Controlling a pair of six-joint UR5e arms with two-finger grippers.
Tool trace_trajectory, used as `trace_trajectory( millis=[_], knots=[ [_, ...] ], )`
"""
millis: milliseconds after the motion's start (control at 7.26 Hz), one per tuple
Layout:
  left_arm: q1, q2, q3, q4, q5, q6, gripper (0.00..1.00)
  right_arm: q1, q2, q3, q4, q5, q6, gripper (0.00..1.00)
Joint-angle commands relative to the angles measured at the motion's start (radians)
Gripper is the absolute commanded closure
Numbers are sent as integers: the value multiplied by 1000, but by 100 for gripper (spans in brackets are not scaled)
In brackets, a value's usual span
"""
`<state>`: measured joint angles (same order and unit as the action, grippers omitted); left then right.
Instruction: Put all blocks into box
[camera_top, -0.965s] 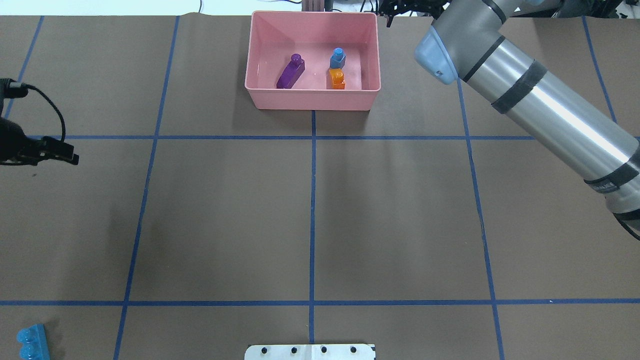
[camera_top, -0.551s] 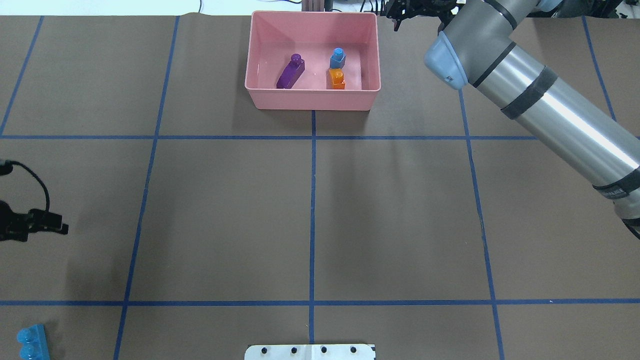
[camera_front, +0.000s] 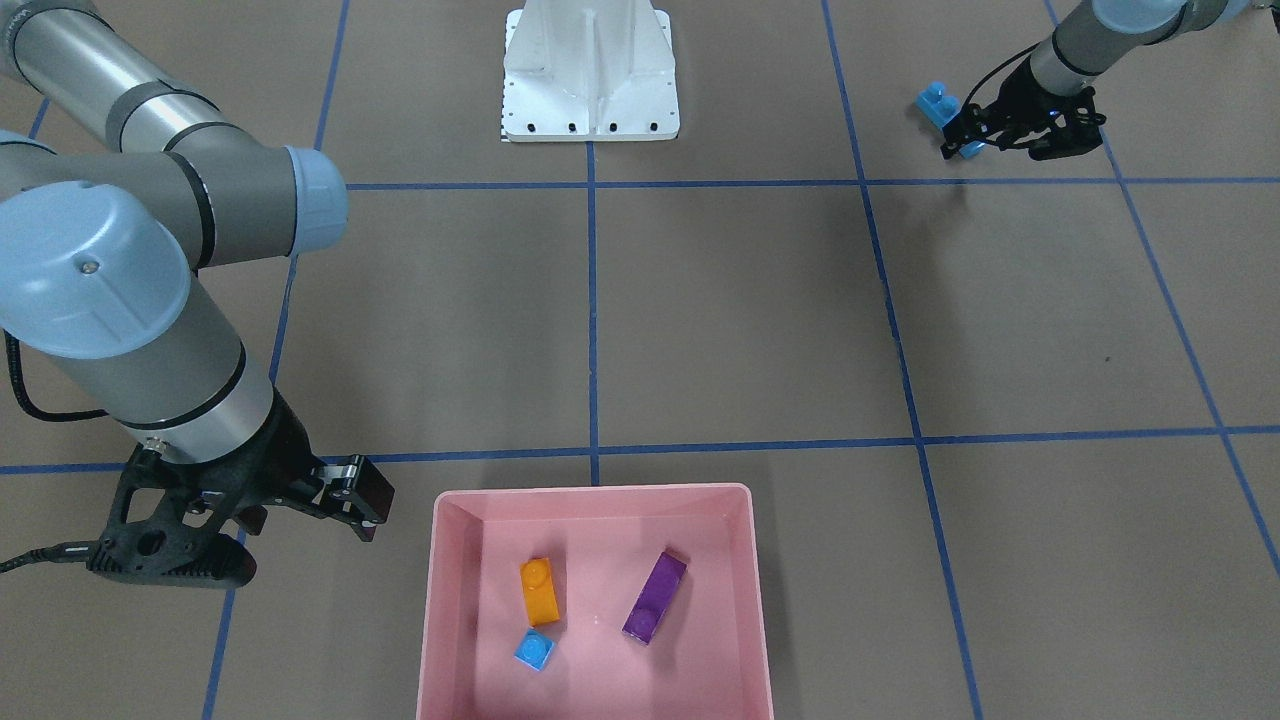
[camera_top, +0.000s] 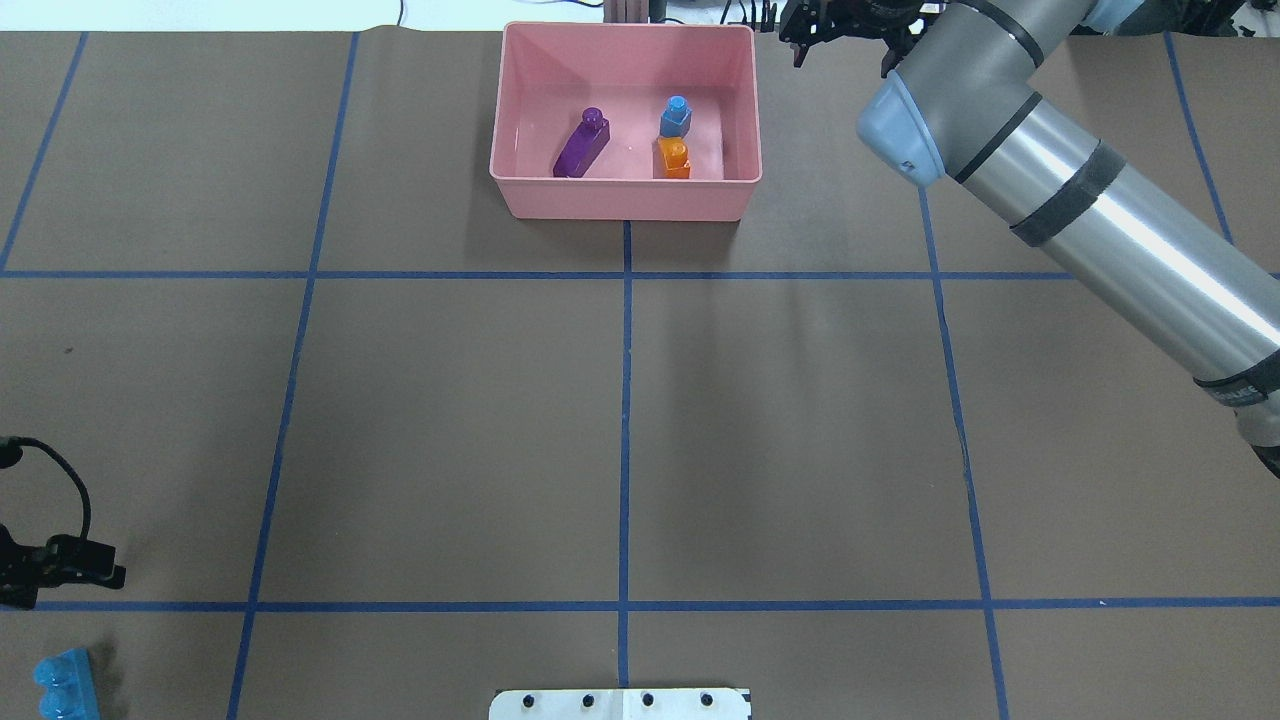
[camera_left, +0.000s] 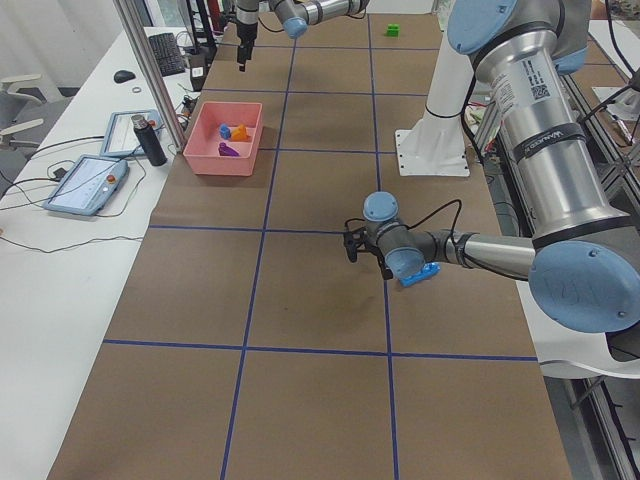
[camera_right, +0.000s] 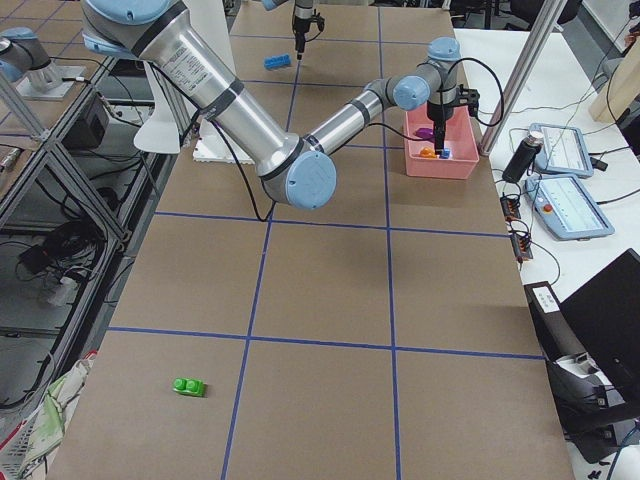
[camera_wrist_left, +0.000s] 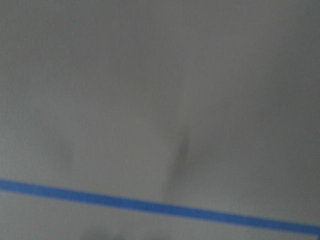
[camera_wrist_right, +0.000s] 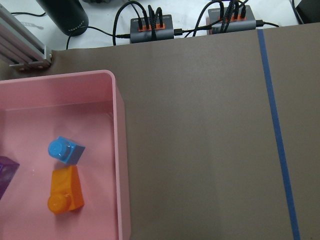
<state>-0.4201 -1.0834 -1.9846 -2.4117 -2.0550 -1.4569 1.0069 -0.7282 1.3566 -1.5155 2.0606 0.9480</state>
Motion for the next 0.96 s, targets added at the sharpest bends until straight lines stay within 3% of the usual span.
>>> trace_trajectory(
  millis=[0, 276, 413, 827],
  knots=[
    [95, 20, -2, 3, 35, -40, 0, -1, 0, 1, 0, -5, 2, 0],
    [119, 26, 6, 3, 35, -39, 0, -1, 1, 1, 0, -7, 2, 0],
    [121, 26, 7, 5, 35, -39, 9, -1, 0, 9, 0, -7, 2, 0],
    [121, 40, 7, 5, 35, -34, 57, -2, 0, 13, 0, -8, 2, 0]
  ],
)
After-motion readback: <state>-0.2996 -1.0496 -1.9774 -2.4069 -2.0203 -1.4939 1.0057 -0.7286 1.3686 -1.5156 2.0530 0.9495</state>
